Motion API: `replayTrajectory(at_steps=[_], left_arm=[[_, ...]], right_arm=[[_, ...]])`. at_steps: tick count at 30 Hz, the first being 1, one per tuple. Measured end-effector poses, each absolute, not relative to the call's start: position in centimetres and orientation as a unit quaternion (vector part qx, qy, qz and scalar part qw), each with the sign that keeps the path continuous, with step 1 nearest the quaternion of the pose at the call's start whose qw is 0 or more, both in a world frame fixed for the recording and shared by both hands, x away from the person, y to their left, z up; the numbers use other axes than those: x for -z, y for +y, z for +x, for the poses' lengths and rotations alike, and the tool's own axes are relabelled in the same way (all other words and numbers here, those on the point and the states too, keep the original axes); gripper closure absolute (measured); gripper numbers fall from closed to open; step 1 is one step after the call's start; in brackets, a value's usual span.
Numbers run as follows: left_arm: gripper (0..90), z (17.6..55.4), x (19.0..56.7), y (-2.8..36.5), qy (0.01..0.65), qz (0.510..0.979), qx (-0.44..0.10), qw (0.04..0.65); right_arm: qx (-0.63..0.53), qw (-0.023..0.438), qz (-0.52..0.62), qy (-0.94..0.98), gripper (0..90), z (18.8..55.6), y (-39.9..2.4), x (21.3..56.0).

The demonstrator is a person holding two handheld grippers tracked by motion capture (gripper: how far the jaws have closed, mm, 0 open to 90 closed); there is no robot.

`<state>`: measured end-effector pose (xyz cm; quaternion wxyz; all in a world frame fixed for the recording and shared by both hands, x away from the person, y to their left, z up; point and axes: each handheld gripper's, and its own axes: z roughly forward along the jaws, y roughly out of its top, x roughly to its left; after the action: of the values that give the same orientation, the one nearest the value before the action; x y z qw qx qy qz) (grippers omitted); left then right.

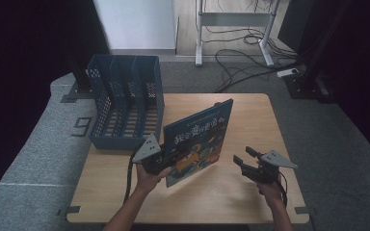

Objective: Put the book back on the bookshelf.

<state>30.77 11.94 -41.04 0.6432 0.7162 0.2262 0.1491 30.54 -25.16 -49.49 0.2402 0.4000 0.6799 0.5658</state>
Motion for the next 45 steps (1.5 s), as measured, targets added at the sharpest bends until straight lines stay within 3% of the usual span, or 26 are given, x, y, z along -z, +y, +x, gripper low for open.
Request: replayTrajectory(at_steps=[45], left_arm=[[82.4,30.9,36.3,17.2,0.244,0.675,-0.204,0.665]], right_arm=[[-0.549,0.232,0.417,0.686,34.0,30.9,-25.7,51.0]])
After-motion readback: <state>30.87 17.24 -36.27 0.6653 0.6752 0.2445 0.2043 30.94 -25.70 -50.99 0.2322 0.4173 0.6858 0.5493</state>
